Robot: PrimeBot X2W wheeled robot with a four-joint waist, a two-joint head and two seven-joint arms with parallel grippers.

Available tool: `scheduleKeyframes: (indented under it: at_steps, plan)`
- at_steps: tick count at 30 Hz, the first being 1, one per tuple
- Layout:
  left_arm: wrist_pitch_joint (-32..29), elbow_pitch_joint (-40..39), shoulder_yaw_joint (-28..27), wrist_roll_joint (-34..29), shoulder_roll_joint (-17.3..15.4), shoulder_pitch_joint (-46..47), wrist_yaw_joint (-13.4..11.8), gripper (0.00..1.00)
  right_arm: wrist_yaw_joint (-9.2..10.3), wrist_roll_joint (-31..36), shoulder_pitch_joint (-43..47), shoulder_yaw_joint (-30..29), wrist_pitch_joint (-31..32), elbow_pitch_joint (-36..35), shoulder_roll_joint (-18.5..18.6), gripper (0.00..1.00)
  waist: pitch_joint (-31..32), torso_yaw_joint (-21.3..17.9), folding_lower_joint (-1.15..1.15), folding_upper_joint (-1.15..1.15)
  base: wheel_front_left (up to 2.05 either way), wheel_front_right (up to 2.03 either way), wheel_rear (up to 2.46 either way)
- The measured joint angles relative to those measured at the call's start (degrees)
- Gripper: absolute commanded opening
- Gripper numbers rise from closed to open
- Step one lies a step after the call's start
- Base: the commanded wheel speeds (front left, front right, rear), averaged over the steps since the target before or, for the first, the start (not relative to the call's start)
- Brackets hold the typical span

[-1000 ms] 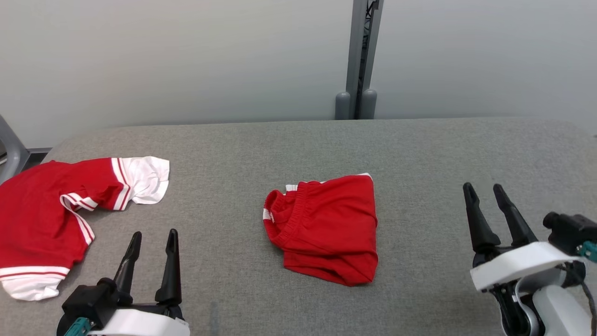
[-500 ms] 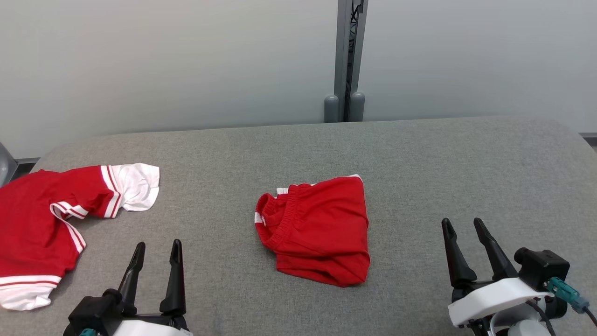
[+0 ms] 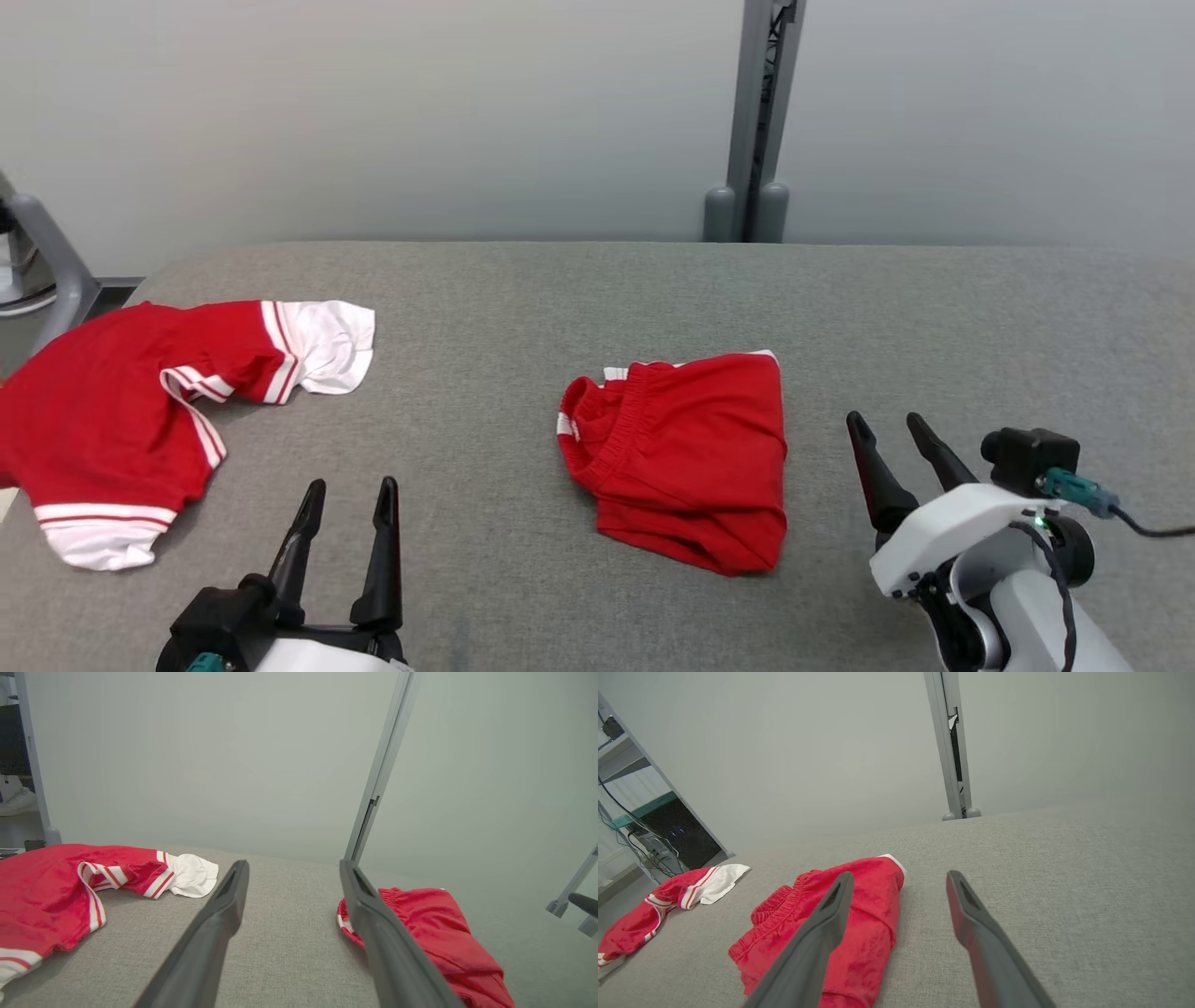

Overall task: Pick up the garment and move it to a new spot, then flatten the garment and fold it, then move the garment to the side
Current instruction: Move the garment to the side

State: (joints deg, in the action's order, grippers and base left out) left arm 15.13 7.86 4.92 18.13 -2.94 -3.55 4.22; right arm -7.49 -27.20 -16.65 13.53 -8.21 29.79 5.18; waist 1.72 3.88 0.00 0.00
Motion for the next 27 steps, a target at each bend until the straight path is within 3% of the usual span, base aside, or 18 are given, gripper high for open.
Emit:
scheduleKeyframes:
  at_steps: [5,14,19,24,25,26,27]
  plan:
    - [0.01,0.24,1.62,0.02,0.08,0.26,0.13,1.00,0.01,-4.89,-5.17,0.03,7.02,9.10,-0.40,1.00,-0.42,3.42,0.00,0.00,0.00,0.00,0.00]
    - [0.00,0.63,2.91,0.49,0.10,2.26,0.26,1.00,0.00,-6.51,-14.83,-0.93,14.25,22.95,0.70,1.00,-3.22,9.11,0.00,0.00,0.00,0.00,0.00]
    - [0.00,0.94,3.76,0.77,0.15,3.44,0.31,1.00,0.00,-7.21,-19.14,-2.13,21.25,31.71,1.12,1.00,-5.04,11.42,0.00,0.00,0.00,0.00,0.00]
    - [0.00,1.15,4.21,1.19,0.13,3.94,0.29,1.00,0.00,-7.78,-21.31,-2.57,23.10,35.57,0.85,1.00,-5.94,12.98,0.00,0.00,0.00,0.00,0.00]
    - [0.00,1.21,4.21,1.19,0.13,3.95,0.29,1.00,0.00,-8.06,-21.31,-2.48,23.27,35.70,0.68,0.89,-5.96,13.11,0.00,0.00,0.00,0.00,0.00]
    - [0.00,1.27,4.20,1.20,0.13,3.95,0.26,1.00,0.00,-8.46,-21.31,-2.37,23.30,35.66,0.56,0.24,-5.90,13.14,0.00,0.00,0.00,0.00,0.00]
    - [0.00,1.33,4.17,1.20,0.13,3.95,0.25,1.00,0.00,-8.91,-21.26,-2.22,23.30,35.61,0.38,0.00,-5.80,13.10,0.00,0.00,0.00,0.00,0.00]
